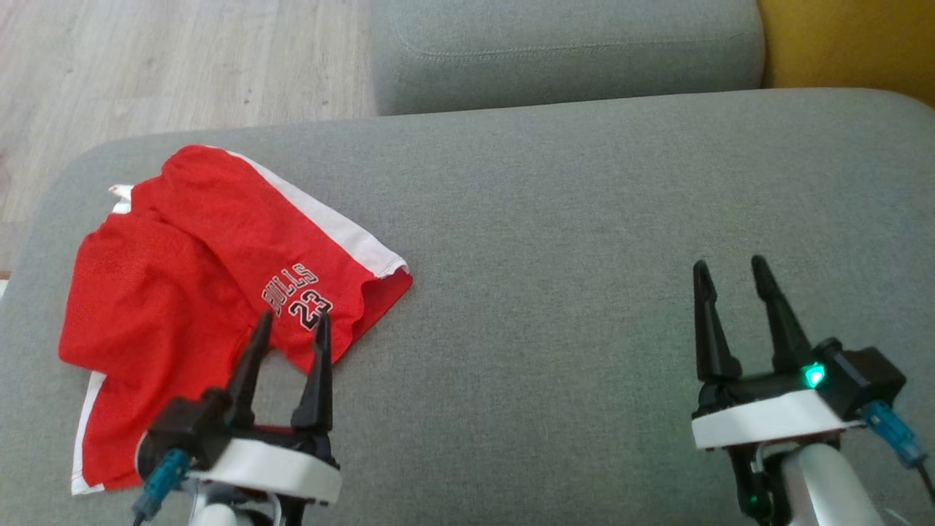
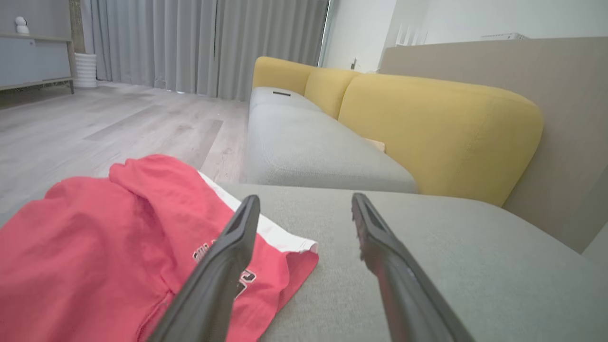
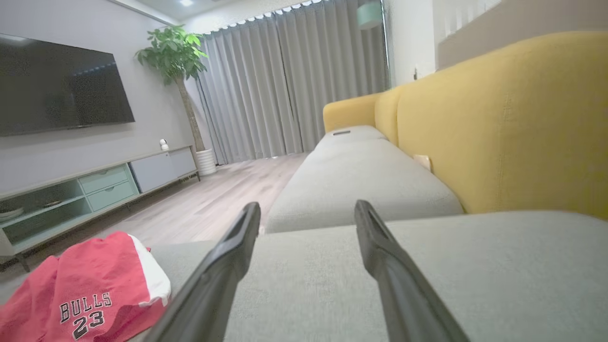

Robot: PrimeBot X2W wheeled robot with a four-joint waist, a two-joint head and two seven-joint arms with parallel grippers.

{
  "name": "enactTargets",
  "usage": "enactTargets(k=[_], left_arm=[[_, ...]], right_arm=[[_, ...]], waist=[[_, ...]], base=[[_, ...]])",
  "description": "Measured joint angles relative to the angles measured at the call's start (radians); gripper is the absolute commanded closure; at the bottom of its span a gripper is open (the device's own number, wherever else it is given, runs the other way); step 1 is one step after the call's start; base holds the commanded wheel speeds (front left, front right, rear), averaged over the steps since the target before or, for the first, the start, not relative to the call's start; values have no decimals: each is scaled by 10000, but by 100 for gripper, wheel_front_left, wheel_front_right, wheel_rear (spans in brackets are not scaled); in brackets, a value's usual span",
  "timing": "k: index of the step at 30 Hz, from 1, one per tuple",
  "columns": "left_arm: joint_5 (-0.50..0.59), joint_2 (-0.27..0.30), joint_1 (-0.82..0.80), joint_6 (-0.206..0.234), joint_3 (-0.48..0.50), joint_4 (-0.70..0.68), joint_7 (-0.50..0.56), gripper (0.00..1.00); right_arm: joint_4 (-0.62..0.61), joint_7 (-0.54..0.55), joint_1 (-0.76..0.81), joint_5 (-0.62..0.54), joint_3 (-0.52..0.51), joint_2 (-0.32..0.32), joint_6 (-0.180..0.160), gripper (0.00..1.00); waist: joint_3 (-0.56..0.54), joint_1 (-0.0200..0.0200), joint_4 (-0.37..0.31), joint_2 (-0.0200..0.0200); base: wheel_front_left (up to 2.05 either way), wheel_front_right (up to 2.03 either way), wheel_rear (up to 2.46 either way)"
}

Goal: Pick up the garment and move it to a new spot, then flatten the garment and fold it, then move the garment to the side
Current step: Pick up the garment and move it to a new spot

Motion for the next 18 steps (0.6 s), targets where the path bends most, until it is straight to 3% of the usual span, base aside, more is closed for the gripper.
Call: enactTargets(k=[5,18], left_arm=[[6,-33,16,-387,240,579,-10,0],[-113,-46,4,-336,215,617,-10,0]], right_arm=[[652,-15,8,445,82,-2,0,0],[790,-15,-2,447,109,-2,0,0]], waist=[[-61,0,-6,0],[-20,0,3,0]], base=[[0,0,0],[0,0,0]])
